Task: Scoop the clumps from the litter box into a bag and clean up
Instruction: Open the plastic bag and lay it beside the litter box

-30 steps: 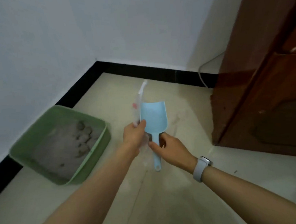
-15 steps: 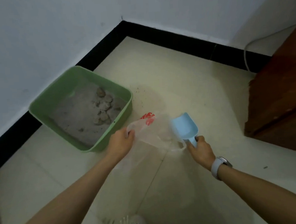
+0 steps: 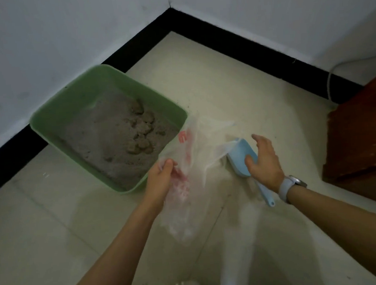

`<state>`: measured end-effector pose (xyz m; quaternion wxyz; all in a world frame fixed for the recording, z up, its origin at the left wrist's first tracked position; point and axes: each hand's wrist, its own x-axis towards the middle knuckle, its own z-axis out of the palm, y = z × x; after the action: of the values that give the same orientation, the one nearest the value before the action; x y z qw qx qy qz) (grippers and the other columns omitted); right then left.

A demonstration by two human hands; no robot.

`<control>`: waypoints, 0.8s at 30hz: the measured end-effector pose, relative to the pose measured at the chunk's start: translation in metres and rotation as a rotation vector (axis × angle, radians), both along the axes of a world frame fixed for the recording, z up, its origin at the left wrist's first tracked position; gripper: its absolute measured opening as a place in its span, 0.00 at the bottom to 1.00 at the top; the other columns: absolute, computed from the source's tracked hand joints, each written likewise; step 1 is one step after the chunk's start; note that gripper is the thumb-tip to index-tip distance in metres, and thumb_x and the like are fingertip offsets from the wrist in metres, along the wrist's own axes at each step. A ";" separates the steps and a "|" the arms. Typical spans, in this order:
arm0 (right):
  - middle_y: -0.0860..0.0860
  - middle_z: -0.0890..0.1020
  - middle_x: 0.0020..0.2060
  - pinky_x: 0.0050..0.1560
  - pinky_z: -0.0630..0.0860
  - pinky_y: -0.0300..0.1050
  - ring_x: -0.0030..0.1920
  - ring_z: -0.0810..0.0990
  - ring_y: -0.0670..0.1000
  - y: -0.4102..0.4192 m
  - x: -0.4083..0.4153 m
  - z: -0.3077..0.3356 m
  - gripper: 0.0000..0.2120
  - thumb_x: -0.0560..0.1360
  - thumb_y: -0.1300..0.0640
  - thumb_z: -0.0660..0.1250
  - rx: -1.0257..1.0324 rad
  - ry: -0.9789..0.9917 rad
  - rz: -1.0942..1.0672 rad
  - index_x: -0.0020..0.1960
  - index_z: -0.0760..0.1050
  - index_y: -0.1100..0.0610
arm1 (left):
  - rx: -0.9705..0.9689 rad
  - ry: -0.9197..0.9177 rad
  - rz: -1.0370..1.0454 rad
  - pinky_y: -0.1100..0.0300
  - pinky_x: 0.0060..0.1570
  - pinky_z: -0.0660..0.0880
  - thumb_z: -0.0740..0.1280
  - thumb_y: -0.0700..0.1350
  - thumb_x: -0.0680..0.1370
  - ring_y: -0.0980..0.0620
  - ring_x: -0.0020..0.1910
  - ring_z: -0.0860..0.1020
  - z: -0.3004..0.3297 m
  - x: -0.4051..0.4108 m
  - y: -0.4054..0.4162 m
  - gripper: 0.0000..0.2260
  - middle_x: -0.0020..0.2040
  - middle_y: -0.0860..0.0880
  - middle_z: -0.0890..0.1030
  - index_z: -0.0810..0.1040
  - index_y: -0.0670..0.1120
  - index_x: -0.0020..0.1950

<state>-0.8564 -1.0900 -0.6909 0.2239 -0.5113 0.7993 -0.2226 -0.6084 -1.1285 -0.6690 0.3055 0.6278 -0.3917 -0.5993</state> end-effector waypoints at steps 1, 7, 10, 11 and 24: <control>0.57 0.60 0.71 0.67 0.61 0.51 0.70 0.62 0.56 -0.012 0.002 0.018 0.31 0.74 0.55 0.62 -0.033 -0.067 0.111 0.73 0.54 0.58 | 0.021 0.032 -0.004 0.54 0.48 0.74 0.58 0.42 0.81 0.46 0.41 0.76 0.006 0.003 -0.005 0.12 0.39 0.44 0.78 0.75 0.45 0.38; 0.49 0.63 0.70 0.66 0.60 0.39 0.67 0.63 0.44 -0.081 0.044 0.100 0.29 0.74 0.53 0.67 -0.031 -0.022 0.671 0.70 0.58 0.43 | -0.123 -0.110 -0.234 0.57 0.41 0.68 0.58 0.45 0.81 0.49 0.39 0.72 0.031 0.025 -0.039 0.11 0.37 0.44 0.72 0.72 0.43 0.40; 0.56 0.79 0.57 0.55 0.71 0.43 0.54 0.78 0.52 -0.107 0.057 0.104 0.10 0.75 0.59 0.66 -0.016 0.172 0.741 0.54 0.80 0.59 | -0.220 -0.211 -0.261 0.57 0.49 0.71 0.60 0.55 0.78 0.50 0.50 0.73 0.038 0.032 -0.050 0.14 0.50 0.50 0.73 0.71 0.47 0.58; 0.57 0.83 0.48 0.48 0.73 0.43 0.46 0.80 0.52 -0.115 0.064 0.104 0.07 0.75 0.60 0.65 0.008 0.151 0.703 0.47 0.80 0.61 | -0.292 -0.242 -0.232 0.55 0.55 0.72 0.62 0.61 0.75 0.51 0.56 0.72 0.041 0.035 -0.052 0.24 0.58 0.51 0.71 0.66 0.51 0.67; 0.54 0.71 0.63 0.63 0.69 0.42 0.64 0.69 0.54 -0.135 0.160 0.068 0.35 0.71 0.50 0.70 0.058 -0.165 0.919 0.72 0.59 0.57 | 0.015 0.131 0.300 0.62 0.35 0.80 0.57 0.38 0.81 0.50 0.36 0.77 0.047 0.091 0.001 0.11 0.44 0.44 0.81 0.74 0.41 0.40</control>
<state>-0.6961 -1.2250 -0.6225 0.3764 -0.7863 0.4756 -0.1179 -0.5178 -1.1276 -0.6219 0.4119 0.6411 -0.2681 -0.5895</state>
